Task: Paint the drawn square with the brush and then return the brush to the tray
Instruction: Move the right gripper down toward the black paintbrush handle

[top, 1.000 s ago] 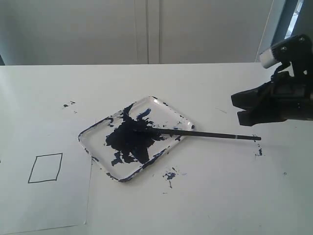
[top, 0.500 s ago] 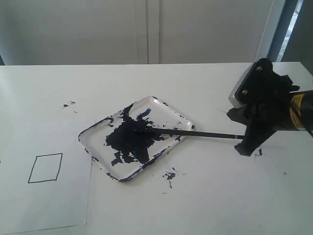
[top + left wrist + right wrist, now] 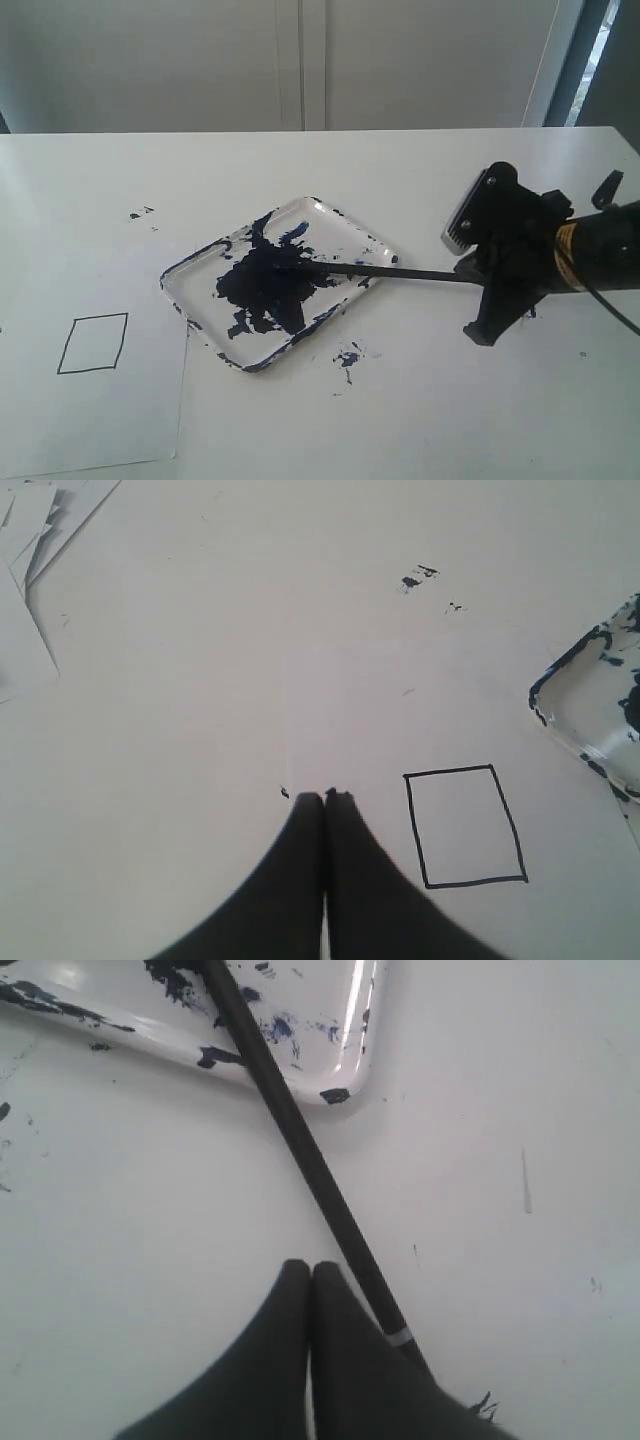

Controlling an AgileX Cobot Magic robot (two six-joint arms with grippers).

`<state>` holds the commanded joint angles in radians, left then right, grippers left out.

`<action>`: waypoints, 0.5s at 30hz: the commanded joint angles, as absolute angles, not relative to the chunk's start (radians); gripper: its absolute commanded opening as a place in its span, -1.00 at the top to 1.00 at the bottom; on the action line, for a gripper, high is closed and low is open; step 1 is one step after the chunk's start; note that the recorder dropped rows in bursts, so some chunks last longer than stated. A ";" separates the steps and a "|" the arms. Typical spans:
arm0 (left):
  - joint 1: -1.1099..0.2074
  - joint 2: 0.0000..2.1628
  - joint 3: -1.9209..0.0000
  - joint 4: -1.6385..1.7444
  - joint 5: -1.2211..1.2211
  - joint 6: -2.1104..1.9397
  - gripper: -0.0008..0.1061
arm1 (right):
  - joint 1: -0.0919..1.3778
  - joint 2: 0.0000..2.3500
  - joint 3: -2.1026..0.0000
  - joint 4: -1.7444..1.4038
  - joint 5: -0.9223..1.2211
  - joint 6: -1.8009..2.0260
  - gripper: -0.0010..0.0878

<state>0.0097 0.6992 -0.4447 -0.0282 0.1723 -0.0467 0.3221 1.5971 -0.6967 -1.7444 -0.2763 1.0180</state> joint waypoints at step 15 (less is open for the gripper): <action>0.010 0.699 -0.445 -0.028 0.172 -0.047 0.99 | 0.322 1.637 -0.720 -1.744 -0.232 0.961 0.60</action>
<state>0.0097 0.6992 -0.4447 -0.0282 0.1723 -0.0467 0.3221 1.6369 -0.7203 -1.7444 -0.2322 0.9608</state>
